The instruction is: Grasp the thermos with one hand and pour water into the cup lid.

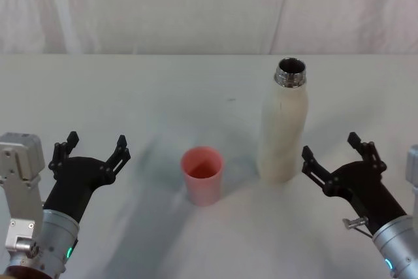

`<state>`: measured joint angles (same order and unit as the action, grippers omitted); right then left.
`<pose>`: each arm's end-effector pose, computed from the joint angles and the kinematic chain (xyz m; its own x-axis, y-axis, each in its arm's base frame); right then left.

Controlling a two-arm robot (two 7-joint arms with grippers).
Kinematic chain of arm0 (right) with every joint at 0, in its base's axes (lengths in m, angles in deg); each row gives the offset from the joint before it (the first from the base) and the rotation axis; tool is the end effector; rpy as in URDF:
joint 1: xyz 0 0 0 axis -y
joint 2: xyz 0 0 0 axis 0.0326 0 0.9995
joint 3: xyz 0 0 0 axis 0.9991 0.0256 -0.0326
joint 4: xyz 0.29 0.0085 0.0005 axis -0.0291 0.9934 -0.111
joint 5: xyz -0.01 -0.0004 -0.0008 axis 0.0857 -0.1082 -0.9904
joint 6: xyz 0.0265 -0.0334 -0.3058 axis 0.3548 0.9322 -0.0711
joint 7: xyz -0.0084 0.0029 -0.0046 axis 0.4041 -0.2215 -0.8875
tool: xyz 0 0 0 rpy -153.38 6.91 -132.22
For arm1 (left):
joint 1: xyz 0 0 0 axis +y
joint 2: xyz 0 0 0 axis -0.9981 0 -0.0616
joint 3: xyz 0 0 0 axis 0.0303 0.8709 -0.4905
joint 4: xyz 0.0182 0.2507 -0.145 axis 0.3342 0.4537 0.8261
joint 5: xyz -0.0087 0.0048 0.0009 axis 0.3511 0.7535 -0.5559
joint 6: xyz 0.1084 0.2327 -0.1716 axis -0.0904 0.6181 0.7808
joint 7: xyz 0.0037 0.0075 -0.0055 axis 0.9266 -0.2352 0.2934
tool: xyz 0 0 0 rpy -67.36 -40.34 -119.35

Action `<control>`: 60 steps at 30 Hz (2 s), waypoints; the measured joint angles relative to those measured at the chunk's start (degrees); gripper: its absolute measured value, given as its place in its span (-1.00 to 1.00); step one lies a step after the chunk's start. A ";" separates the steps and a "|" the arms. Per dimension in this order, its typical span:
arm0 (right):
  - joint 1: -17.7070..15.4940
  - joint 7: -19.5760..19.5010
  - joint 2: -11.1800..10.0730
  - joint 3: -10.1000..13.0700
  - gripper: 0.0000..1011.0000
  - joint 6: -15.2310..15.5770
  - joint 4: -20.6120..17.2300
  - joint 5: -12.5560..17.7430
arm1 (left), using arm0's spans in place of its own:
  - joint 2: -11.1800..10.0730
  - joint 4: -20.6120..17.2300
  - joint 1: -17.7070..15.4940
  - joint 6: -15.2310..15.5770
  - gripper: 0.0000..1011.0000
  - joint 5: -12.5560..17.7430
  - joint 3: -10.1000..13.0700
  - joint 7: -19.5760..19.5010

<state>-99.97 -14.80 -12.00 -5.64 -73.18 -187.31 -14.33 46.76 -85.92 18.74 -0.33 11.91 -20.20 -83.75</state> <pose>0.2605 0.0253 -0.2905 0.3952 -0.9186 -0.0007 0.9168 0.3943 0.0629 0.2530 0.0377 -0.2852 0.1243 0.9917 -0.0326 -0.9922 0.1238 -0.0176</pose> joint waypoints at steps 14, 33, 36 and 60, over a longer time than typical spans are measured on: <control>2.45 2.34 0.79 -2.22 0.98 0.50 2.31 0.47 | 0.00 0.00 0.00 0.00 0.98 0.00 0.00 0.00; 7.05 3.41 1.74 -4.28 0.98 1.05 6.75 0.43 | 0.00 0.00 0.00 0.00 0.98 0.00 0.00 0.00; 7.69 3.46 1.90 -4.44 0.98 1.09 7.39 0.61 | 0.00 0.00 0.00 0.00 0.98 0.00 0.00 0.00; 11.70 3.42 2.61 -5.21 0.98 1.10 10.94 0.75 | 0.00 0.00 0.00 0.00 0.98 0.00 0.00 0.00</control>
<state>-88.28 -11.38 -9.39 -10.85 -72.08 -176.36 -13.59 46.76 -85.92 18.74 -0.33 11.91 -20.20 -83.75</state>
